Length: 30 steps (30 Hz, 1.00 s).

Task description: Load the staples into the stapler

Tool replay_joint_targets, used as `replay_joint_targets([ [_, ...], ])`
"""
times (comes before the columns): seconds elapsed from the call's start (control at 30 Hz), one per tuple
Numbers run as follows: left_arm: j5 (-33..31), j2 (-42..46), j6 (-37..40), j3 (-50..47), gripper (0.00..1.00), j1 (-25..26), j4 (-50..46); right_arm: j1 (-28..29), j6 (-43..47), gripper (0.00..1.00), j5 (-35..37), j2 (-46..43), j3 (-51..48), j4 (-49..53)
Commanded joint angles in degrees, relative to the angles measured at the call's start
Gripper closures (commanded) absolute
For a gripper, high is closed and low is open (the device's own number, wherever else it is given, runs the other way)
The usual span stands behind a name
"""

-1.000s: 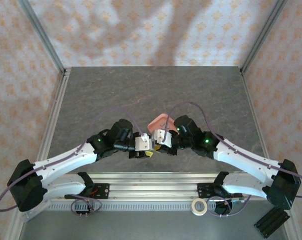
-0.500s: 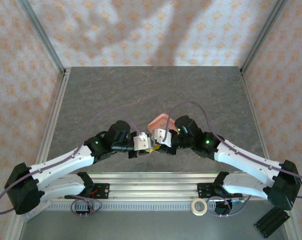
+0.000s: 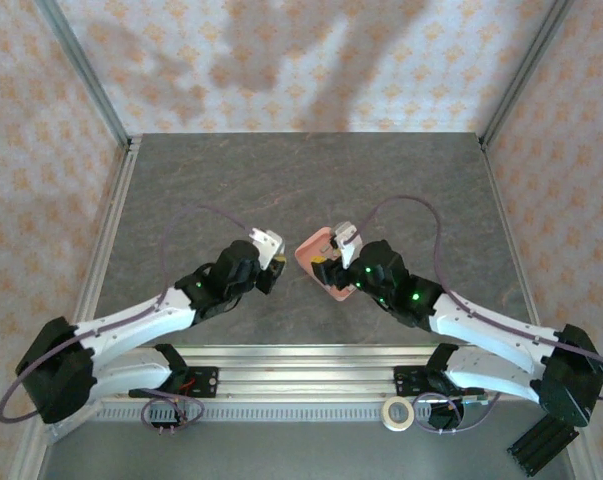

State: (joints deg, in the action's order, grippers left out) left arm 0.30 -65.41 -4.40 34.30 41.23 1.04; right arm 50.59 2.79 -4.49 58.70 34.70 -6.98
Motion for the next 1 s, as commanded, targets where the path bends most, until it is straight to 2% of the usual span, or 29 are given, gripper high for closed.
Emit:
replay_joint_targets([
  [0.0,-6.4,-4.8,-12.7,5.6,0.9,-2.3,-4.6,0.0,-14.6,0.42,8.2,2.6,0.7,-2.7],
  [0.23,-5.6,-17.6,-18.7,13.9,0.9,-5.4,-7.3,0.0,-19.1,0.42,7.5,6.5,1.6,-2.7],
  [0.37,-4.9,-24.8,-21.6,19.3,0.9,-6.7,-9.4,0.0,-21.3,0.41,11.2,7.9,3.2,1.1],
  [0.53,-6.6,-33.0,-24.5,27.2,0.88,-7.6,-15.4,0.0,-23.3,0.41,11.9,10.3,4.1,3.4],
  [0.7,-10.3,-39.5,-29.3,34.3,0.87,-8.1,-22.5,0.0,-24.3,0.41,12.6,11.5,3.9,3.4],
  [0.97,-8.9,-47.4,-31.3,39.9,0.85,-9.2,-27.1,0.0,-24.4,0.4,14.1,13.6,5.3,6.0],
])
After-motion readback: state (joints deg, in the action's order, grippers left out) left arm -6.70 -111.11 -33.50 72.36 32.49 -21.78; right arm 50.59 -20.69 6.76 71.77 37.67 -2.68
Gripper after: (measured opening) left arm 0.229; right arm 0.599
